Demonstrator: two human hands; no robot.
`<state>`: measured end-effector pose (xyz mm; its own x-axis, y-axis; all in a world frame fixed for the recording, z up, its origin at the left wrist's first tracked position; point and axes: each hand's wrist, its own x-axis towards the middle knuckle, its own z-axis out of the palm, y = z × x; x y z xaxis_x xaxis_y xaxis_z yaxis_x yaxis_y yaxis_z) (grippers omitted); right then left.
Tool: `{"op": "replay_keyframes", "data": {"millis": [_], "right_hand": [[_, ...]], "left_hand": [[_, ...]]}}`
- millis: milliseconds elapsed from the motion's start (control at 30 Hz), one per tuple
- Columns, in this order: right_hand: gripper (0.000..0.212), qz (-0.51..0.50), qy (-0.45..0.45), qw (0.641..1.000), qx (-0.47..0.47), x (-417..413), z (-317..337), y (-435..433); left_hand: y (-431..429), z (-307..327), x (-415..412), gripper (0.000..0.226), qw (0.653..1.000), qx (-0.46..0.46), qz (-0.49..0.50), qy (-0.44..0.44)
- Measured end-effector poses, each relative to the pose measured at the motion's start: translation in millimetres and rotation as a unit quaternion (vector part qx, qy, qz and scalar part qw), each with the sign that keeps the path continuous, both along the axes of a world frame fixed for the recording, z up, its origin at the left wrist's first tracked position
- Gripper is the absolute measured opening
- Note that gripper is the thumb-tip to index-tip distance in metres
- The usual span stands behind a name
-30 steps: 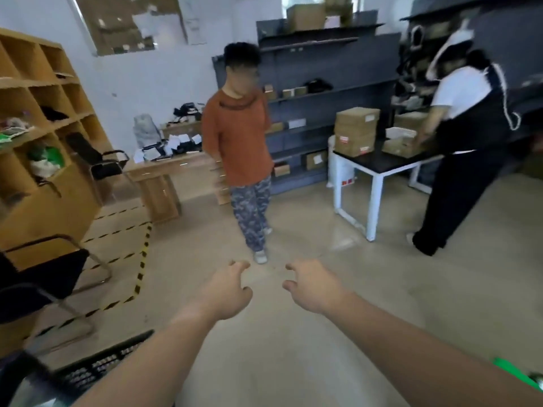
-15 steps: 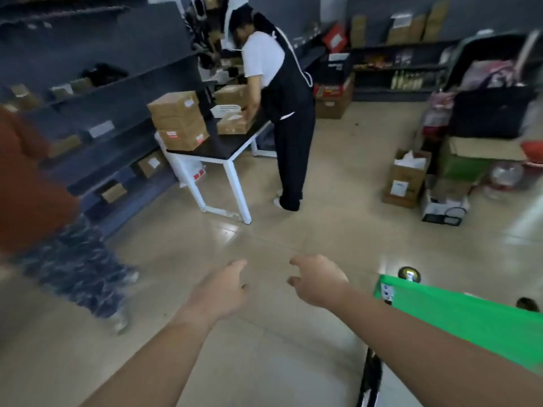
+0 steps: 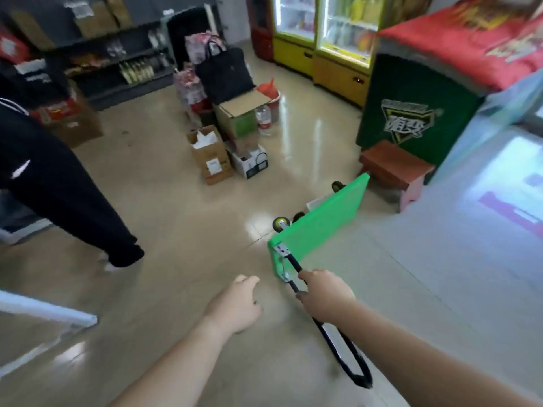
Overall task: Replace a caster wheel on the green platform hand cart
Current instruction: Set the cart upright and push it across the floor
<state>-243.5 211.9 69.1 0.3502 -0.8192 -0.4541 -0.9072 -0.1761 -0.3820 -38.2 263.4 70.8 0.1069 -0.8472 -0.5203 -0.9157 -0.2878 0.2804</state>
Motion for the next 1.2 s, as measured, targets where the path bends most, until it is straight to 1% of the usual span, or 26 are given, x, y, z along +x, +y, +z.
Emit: {"op": "replay_keyframes", "data": {"millis": [100, 267, 467, 600, 733, 833, 900, 1067, 1200], "right_hand": [[0.026, -0.090, 0.007, 0.996, 0.025, -22.3, -17.4, 22.6], [0.028, -0.205, 0.019, 0.976, 0.066, -57.1, -51.0, 65.0], [0.037, -0.279, 0.015, 0.955, 0.096, -97.6, -91.7, 87.3], [0.039, -0.309, 0.008, 0.945, 0.109, -121.2, -121.2, 94.3], [0.036, -0.337, -0.007, 0.931, 0.140, -132.2, -159.6, 89.0], [0.038, -0.357, -0.011, 0.921, 0.155, -132.8, -198.5, 77.8], [0.040, -0.378, -0.010, 0.911, 0.165, -130.0, -233.6, 69.7], [0.053, -0.451, -0.003, 0.876, 0.169, -121.4, -341.3, 47.3], [0.060, -0.468, -0.003, 0.870, 0.156, -126.7, -420.7, 29.9]], "left_hand": [[-23.5, -18.7, -15.9, 0.063, 0.995, 0.028, -0.091, 0.005], [-39.1, -57.0, -58.8, 0.057, 0.977, 0.059, -0.204, 0.009], [-51.9, -102.2, -93.6, 0.055, 0.964, 0.081, -0.255, -0.015], [-61.0, -130.2, -105.5, 0.055, 0.959, 0.094, -0.268, -0.025], [-84.9, -160.8, -113.9, 0.054, 0.948, 0.105, -0.299, -0.033], [-115.1, -193.7, -117.8, 0.053, 0.938, 0.105, -0.328, -0.038], [-137.0, -226.6, -117.3, 0.054, 0.928, 0.105, -0.354, -0.042], [-202.3, -329.0, -106.7, 0.059, 0.891, 0.079, -0.439, -0.090], [-257.1, -401.9, -99.3, 0.064, 0.854, 0.029, -0.500, -0.140]]}}
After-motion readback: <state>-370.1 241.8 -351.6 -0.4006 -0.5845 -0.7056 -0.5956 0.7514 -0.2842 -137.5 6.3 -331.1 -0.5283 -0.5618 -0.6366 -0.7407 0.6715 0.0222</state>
